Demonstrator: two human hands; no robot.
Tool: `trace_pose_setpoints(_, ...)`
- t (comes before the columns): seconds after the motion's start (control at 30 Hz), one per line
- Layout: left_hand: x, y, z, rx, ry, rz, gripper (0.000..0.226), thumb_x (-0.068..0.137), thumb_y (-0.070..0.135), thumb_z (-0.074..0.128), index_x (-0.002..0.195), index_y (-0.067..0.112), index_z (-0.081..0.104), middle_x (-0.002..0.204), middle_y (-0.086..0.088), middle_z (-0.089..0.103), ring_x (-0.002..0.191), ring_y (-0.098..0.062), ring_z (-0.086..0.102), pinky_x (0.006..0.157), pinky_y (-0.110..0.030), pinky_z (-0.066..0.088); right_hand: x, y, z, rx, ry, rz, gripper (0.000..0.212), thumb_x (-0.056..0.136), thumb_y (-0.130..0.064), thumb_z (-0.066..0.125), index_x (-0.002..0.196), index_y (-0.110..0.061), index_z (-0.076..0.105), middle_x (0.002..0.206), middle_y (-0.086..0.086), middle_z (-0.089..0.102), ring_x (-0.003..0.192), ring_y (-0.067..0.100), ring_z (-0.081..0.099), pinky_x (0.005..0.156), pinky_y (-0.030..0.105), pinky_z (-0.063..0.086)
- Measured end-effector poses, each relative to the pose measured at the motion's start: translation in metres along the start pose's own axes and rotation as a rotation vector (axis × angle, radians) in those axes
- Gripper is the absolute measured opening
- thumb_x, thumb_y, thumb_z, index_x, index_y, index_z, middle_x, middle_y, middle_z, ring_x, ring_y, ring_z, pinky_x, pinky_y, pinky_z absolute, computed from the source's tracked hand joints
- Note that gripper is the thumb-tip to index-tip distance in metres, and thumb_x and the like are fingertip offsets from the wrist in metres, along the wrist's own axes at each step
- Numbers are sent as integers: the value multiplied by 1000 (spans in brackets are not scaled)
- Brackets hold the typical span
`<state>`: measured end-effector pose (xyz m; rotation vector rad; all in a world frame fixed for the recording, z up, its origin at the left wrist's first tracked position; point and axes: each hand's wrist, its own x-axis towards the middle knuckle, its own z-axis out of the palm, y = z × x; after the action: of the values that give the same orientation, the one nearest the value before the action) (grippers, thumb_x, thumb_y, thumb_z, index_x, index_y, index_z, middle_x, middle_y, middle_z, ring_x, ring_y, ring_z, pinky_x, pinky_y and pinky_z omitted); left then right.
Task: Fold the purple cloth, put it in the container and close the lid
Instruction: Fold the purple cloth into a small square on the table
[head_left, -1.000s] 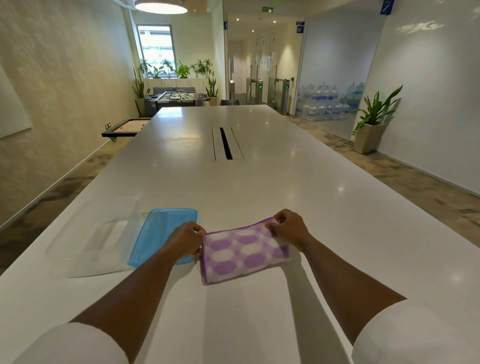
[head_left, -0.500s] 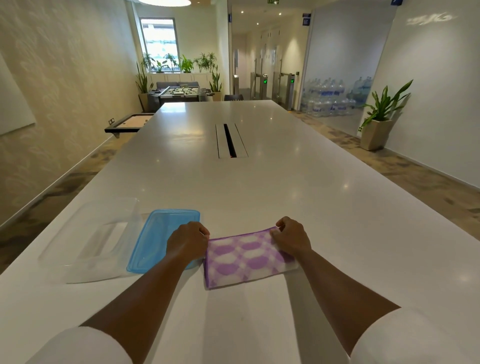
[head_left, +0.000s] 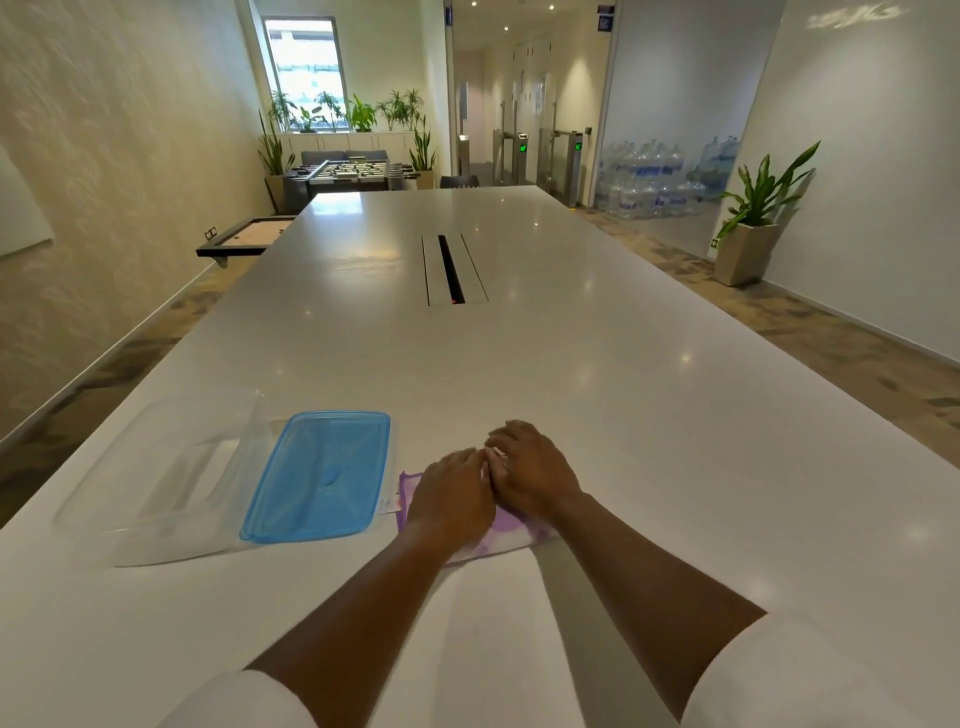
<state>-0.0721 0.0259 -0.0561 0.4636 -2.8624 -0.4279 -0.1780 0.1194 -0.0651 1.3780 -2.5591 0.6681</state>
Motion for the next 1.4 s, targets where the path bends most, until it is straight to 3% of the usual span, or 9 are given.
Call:
trace_pose_setpoints(0.17,-16,-7,27,43,-25,-105,54,103,41,22,151,19,30,160,-2,30,149,-18,24,122,-39,14,-18,10,11,-22,-71,-14,38,98,-27,38,122,-12,63,136,6,59,137,21,39,114,31,21)
trace_pose_setpoints(0.33,-23,-3,35,103,47,-189,59,101,45,19,153,17,26,162,-4,25,150,-19,19,123,-41,11,-20,8,14,-44,-176,32,44,101,-33,30,137,-17,50,153,5,40,146,20,23,117,36,16)
trace_pose_setpoints(0.63,-22,-9,38,114,-34,-173,64,100,49,11,155,17,18,163,-2,20,151,-19,14,123,-44,5,-15,3,7,-96,-459,150,58,101,-43,13,153,-17,15,164,3,2,150,18,-3,121,40,0)
trace_pose_setpoints(0.77,-23,-9,36,102,-46,-171,64,100,51,11,155,19,19,163,0,19,151,-18,13,122,-44,2,-12,0,-3,-1,-368,234,59,98,-44,33,146,-9,34,159,13,23,147,26,18,119,40,17)
trace_pose_setpoints(0.93,-24,-8,34,73,-39,-185,64,100,50,15,155,18,20,163,0,21,151,-19,14,123,-43,4,-13,0,-21,-40,-164,468,61,86,-52,52,129,-10,48,133,13,47,125,31,43,98,42,40)
trace_pose_setpoints(1.03,-24,-6,33,69,-23,-198,64,100,49,17,154,16,22,162,-2,24,150,-20,17,123,-44,6,-10,2,-37,76,-230,693,62,79,-52,61,122,-7,56,126,15,53,121,33,49,91,36,44)
trace_pose_setpoints(1.13,-25,-5,33,74,-4,-201,63,100,48,18,153,16,24,161,-3,26,149,-21,20,123,-44,8,-6,2,-53,341,-351,781,40,78,-34,72,103,-4,71,108,15,69,104,31,65,81,33,49)
trace_pose_setpoints(1.3,-24,-5,34,61,13,-191,63,99,48,20,153,16,26,161,-3,27,149,-20,21,123,-44,8,-7,-7,-70,524,-470,924,44,77,-22,79,110,-1,60,114,17,61,106,34,62,88,43,51)
trace_pose_setpoints(1.4,-24,-6,32,14,77,-191,59,99,47,28,149,18,35,157,-3,36,146,-20,29,122,-42,14,-8,-5,-74,601,-455,943,35,69,-17,84,89,-4,58,102,14,61,101,34,61,88,45,52)
